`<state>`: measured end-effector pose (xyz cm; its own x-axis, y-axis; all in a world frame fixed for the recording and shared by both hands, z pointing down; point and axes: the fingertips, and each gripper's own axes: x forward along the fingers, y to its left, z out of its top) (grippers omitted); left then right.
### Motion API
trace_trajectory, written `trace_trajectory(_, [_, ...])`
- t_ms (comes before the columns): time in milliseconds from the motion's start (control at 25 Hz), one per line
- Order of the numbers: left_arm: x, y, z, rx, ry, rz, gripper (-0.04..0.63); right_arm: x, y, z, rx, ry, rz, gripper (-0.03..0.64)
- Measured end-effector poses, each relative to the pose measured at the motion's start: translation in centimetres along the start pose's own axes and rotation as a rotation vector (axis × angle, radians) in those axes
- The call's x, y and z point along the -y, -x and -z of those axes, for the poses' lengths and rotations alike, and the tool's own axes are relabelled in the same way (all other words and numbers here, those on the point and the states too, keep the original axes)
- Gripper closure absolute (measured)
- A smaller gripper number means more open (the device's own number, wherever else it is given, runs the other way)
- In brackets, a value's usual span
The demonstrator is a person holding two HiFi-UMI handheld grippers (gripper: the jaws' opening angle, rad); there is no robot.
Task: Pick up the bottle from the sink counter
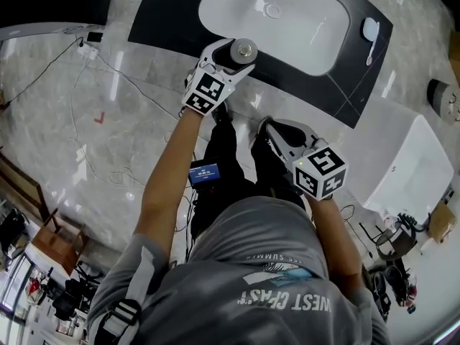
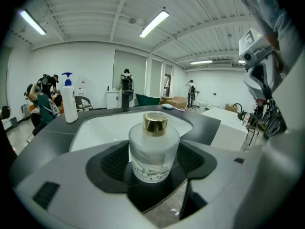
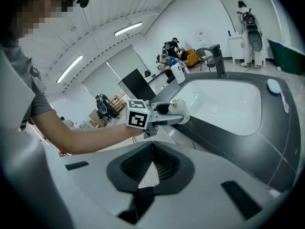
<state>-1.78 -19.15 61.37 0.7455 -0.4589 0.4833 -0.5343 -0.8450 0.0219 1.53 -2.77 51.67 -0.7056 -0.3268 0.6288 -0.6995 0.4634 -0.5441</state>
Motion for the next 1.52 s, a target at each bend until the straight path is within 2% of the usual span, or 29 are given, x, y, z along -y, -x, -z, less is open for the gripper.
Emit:
trace_trajectory(680, [-0.1,-0.1,-0.2,0.089,-0.045,0.022,0.282,-0.5,0.4,2.0,-0.011,-0.006,0.030,0.614])
trace_trajectory(1120, [-0.3,-0.1,-0.2,0.088,-0.017,-0.008,0.284,-0.2,0.3,3.0,-0.028,-0.015,0.037,0.614])
trace_trajectory(1520, [0.1,-0.2,-0.4,0.077,-0.025,0.004,0.285,0.4,0.4,3.1,-0.029,-0.021,0.044,0.614])
